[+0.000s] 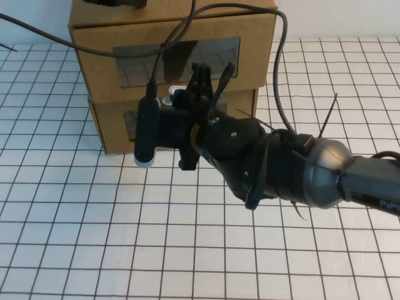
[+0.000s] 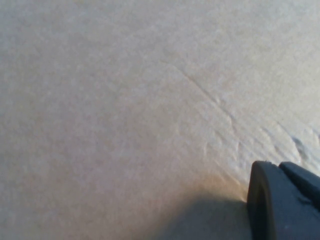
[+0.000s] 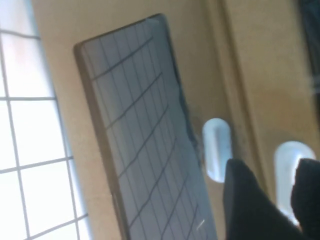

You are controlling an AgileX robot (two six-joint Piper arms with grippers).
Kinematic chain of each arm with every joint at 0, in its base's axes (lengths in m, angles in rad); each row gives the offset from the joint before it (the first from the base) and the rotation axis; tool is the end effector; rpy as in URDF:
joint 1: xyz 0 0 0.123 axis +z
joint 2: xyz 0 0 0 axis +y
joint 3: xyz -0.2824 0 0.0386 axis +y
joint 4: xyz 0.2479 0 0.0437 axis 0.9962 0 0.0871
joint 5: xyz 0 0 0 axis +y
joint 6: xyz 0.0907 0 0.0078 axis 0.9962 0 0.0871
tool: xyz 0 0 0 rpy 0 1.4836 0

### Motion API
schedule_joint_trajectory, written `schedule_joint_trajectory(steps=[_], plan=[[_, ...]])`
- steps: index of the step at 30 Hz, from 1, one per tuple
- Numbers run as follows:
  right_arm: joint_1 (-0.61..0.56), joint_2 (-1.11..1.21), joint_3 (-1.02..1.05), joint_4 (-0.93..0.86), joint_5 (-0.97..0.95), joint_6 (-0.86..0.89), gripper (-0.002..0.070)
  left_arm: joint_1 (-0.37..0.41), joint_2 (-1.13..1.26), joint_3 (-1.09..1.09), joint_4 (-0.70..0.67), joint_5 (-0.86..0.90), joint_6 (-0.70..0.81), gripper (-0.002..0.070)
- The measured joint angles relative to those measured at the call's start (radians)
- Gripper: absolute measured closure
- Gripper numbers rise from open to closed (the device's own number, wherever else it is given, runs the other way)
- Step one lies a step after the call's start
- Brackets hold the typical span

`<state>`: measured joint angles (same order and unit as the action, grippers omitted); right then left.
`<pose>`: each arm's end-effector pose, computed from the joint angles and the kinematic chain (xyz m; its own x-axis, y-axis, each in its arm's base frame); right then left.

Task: Open the shoe box
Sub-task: 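Pull the top drawer of the cardboard box fully open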

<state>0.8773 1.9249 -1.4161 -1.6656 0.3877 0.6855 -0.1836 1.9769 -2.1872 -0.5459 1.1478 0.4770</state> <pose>0.3142 0.3242 0.2604 0.2769 -0.8767 -0.3934 -0.4688 0.2341 -0.8517 0.4215 -0.1221 0.4047 -0.5659 0.3116 -0.7633 0.6365 0.7536 -0.1643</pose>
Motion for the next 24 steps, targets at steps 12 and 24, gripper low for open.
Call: schedule_joint_trajectory(steps=[12,24], plan=[[0.000,0.034,-0.051,0.033,0.070,-0.027,0.0478,0.000,0.000,0.000,0.000,0.002,0.004,0.0677],[-0.016,0.034,-0.053,0.043,0.044,-0.029,0.0483,0.000,0.000,0.000,0.000,0.003,0.005,0.0677]])
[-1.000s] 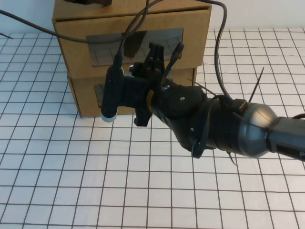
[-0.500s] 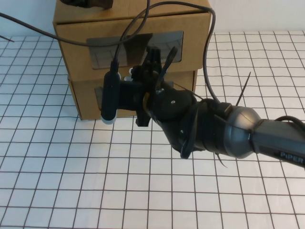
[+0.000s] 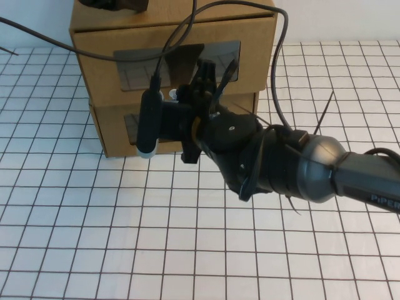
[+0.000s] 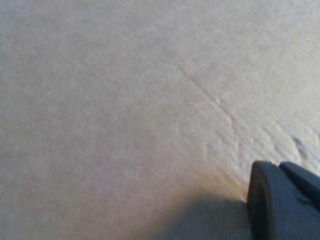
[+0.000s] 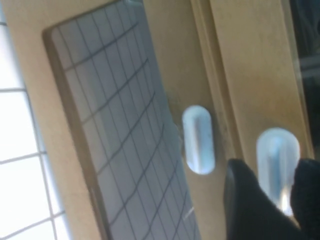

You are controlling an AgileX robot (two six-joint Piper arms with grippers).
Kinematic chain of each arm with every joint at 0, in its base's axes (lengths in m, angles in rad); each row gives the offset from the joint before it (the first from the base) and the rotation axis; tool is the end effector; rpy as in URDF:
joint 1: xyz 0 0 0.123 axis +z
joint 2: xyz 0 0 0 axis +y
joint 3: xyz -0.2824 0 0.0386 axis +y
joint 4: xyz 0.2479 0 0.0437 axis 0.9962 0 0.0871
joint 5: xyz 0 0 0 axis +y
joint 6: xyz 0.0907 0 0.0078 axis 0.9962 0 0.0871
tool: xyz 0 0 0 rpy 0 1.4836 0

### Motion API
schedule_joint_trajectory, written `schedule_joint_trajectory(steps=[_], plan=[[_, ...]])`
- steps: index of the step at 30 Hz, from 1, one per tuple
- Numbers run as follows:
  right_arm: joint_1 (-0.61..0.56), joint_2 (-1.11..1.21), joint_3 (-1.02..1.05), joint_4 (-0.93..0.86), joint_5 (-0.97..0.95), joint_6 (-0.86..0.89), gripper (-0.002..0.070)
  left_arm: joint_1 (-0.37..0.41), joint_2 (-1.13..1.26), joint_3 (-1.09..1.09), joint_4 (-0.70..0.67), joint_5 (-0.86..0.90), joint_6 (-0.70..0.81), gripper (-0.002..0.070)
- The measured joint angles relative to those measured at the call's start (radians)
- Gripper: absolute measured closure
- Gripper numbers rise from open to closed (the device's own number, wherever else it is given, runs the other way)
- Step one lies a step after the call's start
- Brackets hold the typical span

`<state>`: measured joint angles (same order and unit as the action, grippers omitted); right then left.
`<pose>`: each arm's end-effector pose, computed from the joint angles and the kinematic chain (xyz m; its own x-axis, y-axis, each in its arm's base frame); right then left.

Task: Open the shoe box
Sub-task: 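Pull the top drawer of the cardboard box fully open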

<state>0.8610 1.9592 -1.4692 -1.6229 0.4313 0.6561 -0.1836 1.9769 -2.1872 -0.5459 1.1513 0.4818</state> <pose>0.3279 0.3231 0.2611 0.2247 -0.8903 -0.3961 -0.4451 0.2679 -0.8545 0.4213 -0.1222 0.4045 -0.5644 0.3170 -0.7622 0.6401 0.7511 -0.1616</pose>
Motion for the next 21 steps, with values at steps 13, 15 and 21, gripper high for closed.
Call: schedule_joint_trajectory(steps=[13,15,21], plan=[[-0.013,-0.002,-0.003,-0.018,-0.033,0.000,0.0484,0.000,0.000,0.000,0.000,0.000,0.001,0.0677],[-0.013,-0.002,-0.003,-0.023,-0.034,0.000,0.0484,0.000,0.000,0.000,0.000,0.000,0.002,0.0677],[-0.015,0.012,-0.016,-0.033,-0.034,0.000,0.0484,0.000,0.000,0.000,0.002,0.000,0.002,0.0677]])
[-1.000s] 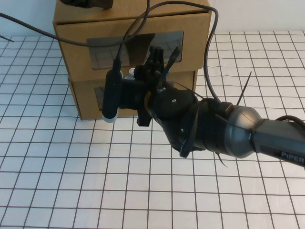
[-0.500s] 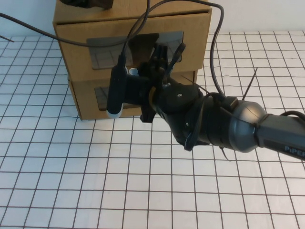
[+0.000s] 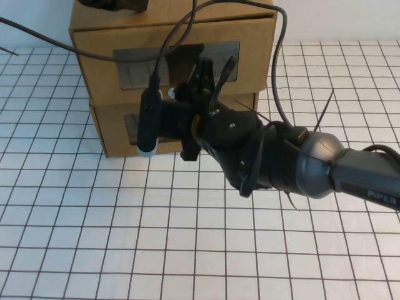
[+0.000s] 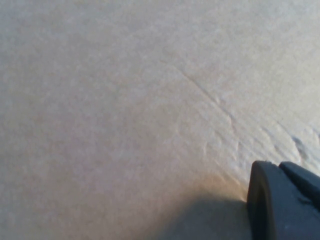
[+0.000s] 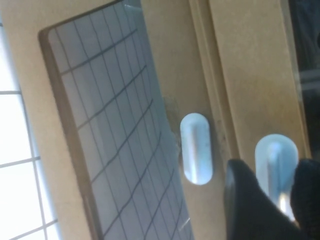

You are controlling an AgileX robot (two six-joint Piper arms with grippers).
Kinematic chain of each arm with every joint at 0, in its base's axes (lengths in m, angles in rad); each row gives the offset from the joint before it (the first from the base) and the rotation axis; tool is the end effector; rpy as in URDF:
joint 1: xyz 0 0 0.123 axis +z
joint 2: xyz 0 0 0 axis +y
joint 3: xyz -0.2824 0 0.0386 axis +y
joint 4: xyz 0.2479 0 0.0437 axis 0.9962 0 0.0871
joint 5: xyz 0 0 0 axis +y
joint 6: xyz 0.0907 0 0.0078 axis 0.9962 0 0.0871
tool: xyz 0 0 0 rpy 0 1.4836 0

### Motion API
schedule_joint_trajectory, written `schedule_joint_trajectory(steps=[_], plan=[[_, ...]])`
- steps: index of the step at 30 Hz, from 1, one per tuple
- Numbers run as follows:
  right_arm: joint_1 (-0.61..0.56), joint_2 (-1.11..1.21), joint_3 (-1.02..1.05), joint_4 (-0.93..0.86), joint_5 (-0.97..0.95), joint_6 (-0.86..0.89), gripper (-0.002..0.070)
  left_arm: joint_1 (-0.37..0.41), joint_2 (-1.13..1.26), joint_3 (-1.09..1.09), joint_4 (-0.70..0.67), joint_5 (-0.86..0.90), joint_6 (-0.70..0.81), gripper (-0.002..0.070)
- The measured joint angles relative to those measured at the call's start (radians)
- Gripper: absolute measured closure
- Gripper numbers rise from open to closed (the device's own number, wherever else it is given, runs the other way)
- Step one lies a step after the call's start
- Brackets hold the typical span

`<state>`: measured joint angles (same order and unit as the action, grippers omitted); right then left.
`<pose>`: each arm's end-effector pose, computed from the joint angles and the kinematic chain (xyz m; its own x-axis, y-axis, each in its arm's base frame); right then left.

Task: Open the shoe box
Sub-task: 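Pull the top drawer of the cardboard box fully open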

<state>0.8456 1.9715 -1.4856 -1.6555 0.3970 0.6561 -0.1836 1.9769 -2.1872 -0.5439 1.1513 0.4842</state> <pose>0.3340 0.3237 0.2610 0.2556 -0.8871 -0.3843 -0.4407 0.2468 -0.8630 0.4213 -0.1220 0.4044 -0.5628 0.3199 -0.7622 0.6410 0.7510 -0.1581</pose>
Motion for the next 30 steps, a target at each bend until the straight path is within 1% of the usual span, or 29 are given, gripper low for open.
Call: schedule_joint_trajectory(steps=[6,15,30], plan=[[-0.008,0.025,-0.038,0.003,0.000,0.000,0.0484,0.000,0.000,0.000,0.000,0.000,0.000,0.0677],[-0.008,0.032,-0.044,-0.006,0.004,-0.002,0.0503,0.000,0.000,0.000,0.001,0.000,0.000,0.0677],[-0.008,0.056,-0.050,-0.018,0.042,-0.047,0.0506,0.000,0.000,0.000,0.001,0.000,0.000,0.0677]])
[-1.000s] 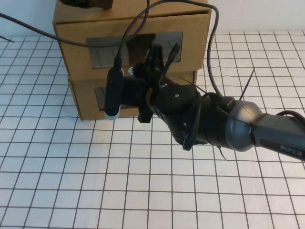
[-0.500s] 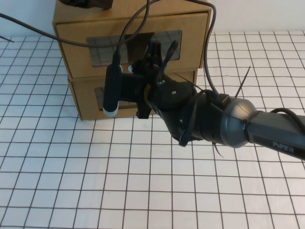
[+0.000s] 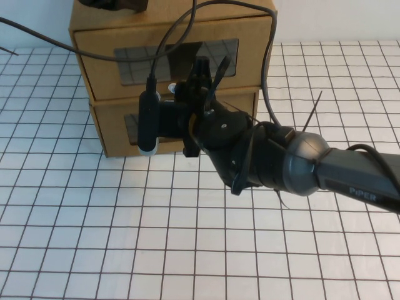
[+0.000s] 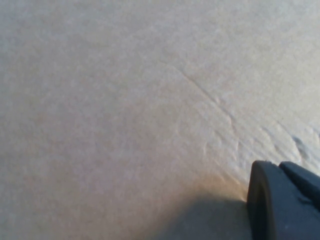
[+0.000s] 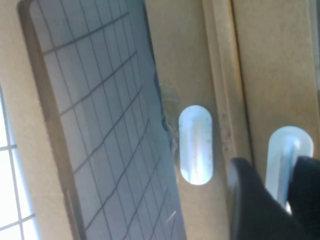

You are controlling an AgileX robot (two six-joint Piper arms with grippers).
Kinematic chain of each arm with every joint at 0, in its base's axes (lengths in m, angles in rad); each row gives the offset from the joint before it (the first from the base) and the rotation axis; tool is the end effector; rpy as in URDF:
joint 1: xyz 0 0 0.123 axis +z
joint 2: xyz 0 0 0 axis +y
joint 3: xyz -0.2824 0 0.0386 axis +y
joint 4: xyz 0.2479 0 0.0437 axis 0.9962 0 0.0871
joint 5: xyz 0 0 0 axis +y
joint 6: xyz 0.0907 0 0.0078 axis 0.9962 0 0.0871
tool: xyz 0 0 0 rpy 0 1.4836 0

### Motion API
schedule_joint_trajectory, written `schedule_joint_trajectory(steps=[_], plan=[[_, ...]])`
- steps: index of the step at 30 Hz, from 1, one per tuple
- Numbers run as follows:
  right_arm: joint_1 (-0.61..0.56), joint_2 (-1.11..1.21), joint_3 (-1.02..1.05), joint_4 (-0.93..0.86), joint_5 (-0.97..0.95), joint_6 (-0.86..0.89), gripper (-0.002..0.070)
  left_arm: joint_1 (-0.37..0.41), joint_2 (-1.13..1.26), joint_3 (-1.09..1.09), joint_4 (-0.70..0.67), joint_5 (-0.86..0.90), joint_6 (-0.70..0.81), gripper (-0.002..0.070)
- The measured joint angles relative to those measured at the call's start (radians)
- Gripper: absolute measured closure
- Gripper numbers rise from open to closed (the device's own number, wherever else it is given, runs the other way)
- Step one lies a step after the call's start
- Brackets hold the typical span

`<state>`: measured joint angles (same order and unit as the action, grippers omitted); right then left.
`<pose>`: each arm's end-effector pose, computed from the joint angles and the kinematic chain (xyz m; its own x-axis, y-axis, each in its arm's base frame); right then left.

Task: Open the shoe box
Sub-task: 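Pull the top drawer of the cardboard box fully open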

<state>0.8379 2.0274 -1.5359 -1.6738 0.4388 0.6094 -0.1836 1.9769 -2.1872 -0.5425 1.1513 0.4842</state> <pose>0.3469 0.3277 0.2523 0.2485 -0.9156 -0.3162 -0.3995 0.2005 -0.8945 0.4214 -0.1219 0.4044 -0.5628 0.3207 -0.7619 0.6408 0.7515 -0.1570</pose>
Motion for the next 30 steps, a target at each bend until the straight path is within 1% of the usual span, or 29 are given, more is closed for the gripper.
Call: schedule_joint_trajectory(steps=[3,8,10,20,30], plan=[[0.000,0.000,0.000,0.000,0.007,0.000,0.0530,0.000,0.000,0.000,0.000,0.000,0.001,0.0677],[0.000,0.000,0.000,-0.002,0.036,-0.002,0.0643,0.000,0.000,0.000,-0.004,0.000,0.001,0.0677],[0.000,0.000,0.000,-0.004,0.040,-0.002,0.0659,0.000,0.000,0.000,-0.008,0.000,0.001,0.0677],[0.014,-0.024,0.038,-0.004,0.066,-0.026,0.0665,0.000,0.000,0.000,-0.025,0.005,-0.002,0.0677],[0.080,-0.170,0.230,0.026,0.075,-0.009,0.0668,0.000,0.000,0.000,-0.030,0.007,-0.007,0.0677]])
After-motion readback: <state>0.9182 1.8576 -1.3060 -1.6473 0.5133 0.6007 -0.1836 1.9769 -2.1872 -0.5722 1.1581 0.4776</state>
